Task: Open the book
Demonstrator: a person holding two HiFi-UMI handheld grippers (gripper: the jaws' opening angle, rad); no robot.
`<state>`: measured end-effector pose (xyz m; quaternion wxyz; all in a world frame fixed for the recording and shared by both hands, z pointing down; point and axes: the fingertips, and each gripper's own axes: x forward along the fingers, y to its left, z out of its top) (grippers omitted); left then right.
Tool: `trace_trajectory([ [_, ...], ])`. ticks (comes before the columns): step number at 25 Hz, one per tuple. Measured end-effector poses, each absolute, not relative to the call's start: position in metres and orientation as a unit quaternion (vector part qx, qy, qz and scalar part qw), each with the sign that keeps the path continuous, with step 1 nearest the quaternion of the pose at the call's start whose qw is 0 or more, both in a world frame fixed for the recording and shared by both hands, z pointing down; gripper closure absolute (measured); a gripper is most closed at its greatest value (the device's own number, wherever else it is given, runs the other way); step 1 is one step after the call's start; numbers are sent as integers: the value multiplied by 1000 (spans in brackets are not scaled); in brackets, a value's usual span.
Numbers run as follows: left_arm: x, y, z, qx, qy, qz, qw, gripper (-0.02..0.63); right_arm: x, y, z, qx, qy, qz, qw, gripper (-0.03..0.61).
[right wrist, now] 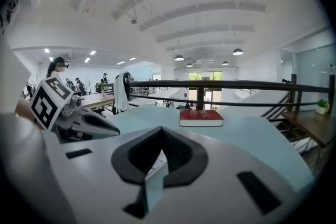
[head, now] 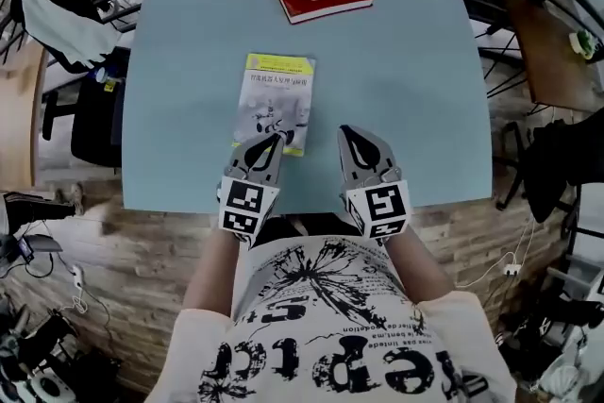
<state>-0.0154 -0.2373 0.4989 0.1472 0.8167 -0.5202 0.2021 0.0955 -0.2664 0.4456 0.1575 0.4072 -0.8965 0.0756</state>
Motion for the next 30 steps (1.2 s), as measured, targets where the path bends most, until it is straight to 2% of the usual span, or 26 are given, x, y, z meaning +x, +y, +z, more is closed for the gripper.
trace_trajectory([
  [3,-1,-239,536,807,-505,246,182,582,99,-277,464,383,-904,87,170,568],
  [5,7,-239,563,797,-491,281,212,479,102,-283,475,374,-905,97,177,568],
  [7,12,-241,588,782,-476,325,237,438,106,-291,486,371,-903,112,184,568],
  [13,19,-251,628,753,-447,398,274,400,117,-303,514,364,-891,194,191,568],
  [24,18,-259,652,735,-425,425,313,407,129,-313,524,364,-891,176,205,568],
  [28,21,-257,650,740,-416,419,323,501,126,-310,520,359,-896,159,210,568],
  [30,22,-256,647,744,-409,424,314,526,122,-308,516,356,-899,144,212,568],
])
